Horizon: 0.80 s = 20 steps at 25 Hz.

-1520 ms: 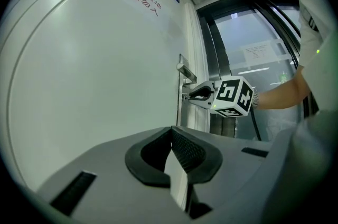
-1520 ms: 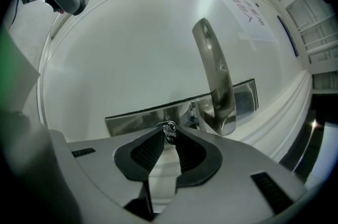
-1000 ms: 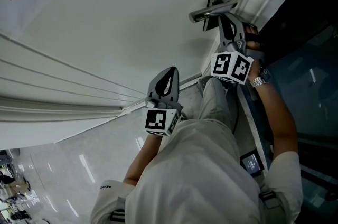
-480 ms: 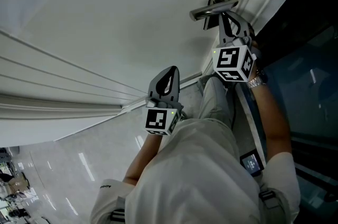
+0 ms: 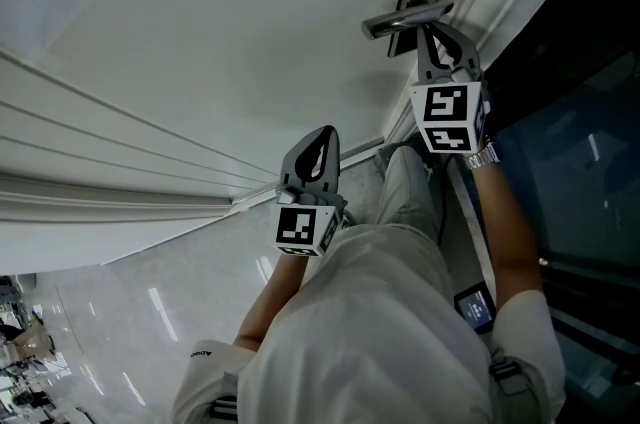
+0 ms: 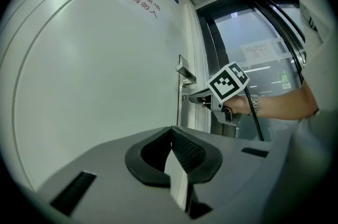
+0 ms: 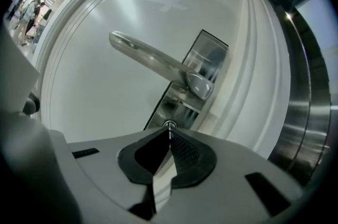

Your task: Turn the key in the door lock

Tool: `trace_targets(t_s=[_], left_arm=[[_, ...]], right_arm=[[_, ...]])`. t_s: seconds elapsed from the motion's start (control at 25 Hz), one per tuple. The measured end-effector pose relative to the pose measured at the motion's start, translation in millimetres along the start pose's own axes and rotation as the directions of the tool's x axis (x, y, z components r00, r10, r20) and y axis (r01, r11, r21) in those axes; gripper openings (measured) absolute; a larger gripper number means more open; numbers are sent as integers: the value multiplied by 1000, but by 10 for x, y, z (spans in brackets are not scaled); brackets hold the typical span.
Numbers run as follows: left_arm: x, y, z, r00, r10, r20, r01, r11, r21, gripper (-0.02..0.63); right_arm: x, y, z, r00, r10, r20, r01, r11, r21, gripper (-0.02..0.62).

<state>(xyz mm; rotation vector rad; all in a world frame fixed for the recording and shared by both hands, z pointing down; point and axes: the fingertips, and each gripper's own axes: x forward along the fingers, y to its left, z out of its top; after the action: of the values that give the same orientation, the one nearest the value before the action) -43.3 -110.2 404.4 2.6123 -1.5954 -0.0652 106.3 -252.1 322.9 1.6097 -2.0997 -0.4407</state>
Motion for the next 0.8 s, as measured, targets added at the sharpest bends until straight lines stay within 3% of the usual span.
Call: trace_targets(t_s=[0.24,0.44,0.64,0.8], left_arm=[[25,-13,44,1000,-2,11,2,1000,1,9],[31,-3,-15,1000,-3,-1,3,1000,-7,9],[34,0,-25,1000,-8,-3,8,1000,-9,9],[29,25,-36,1000,-7,-6,7,1000,-12,9]], right_arm=[[1,-23,-13,999,39,7,-39,981,190,8],[5,-52,-32,997,81,18,-82,934,346,8],[7,-60,-43,991,123,45,-130,863,488,8],[3,-82,-51,986,151,77,-166,764,624,8]])
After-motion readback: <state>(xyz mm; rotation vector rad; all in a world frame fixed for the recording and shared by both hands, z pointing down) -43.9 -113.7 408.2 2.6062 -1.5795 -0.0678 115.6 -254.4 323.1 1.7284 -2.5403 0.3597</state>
